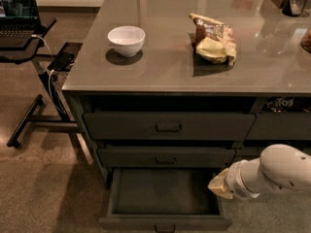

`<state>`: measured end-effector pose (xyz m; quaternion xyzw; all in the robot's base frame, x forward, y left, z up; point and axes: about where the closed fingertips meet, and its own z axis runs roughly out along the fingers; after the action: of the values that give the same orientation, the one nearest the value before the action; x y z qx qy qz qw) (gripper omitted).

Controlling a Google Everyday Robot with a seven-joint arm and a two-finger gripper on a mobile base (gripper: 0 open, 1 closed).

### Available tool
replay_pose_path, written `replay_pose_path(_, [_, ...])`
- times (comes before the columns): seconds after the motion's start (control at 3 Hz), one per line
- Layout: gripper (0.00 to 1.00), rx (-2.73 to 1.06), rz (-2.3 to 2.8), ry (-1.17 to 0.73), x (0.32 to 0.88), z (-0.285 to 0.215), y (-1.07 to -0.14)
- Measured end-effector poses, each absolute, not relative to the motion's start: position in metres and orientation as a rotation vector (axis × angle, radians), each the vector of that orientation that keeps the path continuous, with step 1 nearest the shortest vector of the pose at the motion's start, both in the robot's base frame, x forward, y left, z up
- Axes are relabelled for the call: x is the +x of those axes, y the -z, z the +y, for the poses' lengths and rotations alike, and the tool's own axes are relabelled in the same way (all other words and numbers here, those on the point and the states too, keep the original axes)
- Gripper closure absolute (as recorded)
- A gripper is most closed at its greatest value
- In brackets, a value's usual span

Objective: Close bottom drawer

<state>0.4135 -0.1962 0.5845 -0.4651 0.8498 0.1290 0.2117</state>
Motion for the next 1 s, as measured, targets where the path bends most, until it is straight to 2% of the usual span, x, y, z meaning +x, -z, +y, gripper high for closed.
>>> replay_pose_path(0.33, [1.00, -1.293, 2.362, -0.346, 0.419, -0.194, -0.577])
replay_pose_path(1.0, [1.00, -1.248, 2.260, -0.269, 0.451, -0.210, -0.502])
